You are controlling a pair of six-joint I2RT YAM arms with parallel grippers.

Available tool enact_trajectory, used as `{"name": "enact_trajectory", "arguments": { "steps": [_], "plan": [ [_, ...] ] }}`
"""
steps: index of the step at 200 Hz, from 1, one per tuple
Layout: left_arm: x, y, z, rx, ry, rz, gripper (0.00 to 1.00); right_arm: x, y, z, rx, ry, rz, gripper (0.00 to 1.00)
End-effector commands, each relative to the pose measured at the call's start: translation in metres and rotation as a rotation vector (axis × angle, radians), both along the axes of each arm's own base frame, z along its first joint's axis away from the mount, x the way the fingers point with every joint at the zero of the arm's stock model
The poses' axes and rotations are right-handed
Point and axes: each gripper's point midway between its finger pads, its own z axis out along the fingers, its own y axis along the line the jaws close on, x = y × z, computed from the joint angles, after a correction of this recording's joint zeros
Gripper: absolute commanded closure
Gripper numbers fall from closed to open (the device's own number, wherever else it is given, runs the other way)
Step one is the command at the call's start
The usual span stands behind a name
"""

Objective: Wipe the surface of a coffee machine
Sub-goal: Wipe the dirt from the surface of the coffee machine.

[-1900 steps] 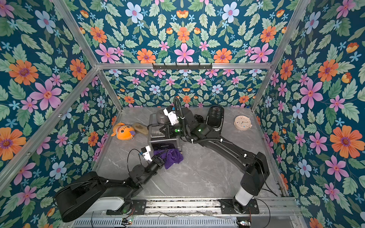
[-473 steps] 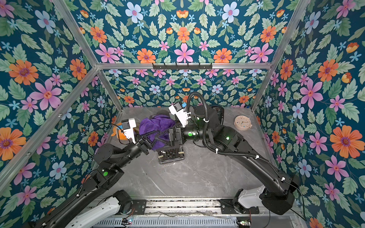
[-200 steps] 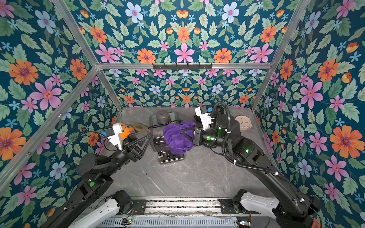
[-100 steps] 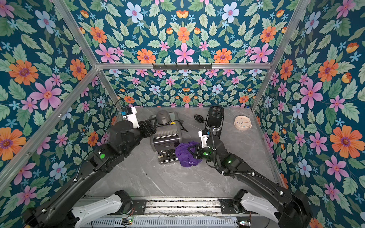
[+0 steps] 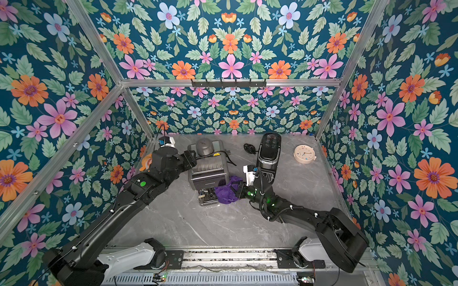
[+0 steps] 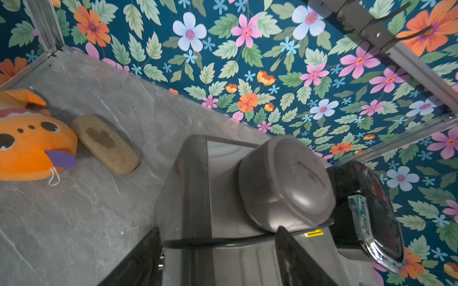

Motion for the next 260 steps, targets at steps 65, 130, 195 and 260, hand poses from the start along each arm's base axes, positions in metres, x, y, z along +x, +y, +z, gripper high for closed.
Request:
{"name": "enact_trajectory", "arguments": {
  "steps": [65, 130, 195, 260],
  "plan": [
    [-0.004, -0.007, -0.024, -0.043, 0.049, -0.035, 0.3, 0.015, 0.024, 0.027, 0.192, -0.176, 0.045, 1.0],
    [-0.005, -0.01, -0.036, -0.051, 0.075, -0.044, 0.32, 0.012, 0.023, 0.042, 0.283, -0.245, 0.05, 1.0],
    [-0.008, -0.011, -0.049, -0.062, 0.098, -0.044, 0.34, 0.033, 0.03, -0.013, 0.155, -0.036, -0.011, 1.0],
    [-0.009, -0.009, -0.05, -0.063, 0.098, -0.04, 0.34, 0.041, 0.028, -0.048, 0.062, 0.147, -0.076, 1.0]
  ]
}}
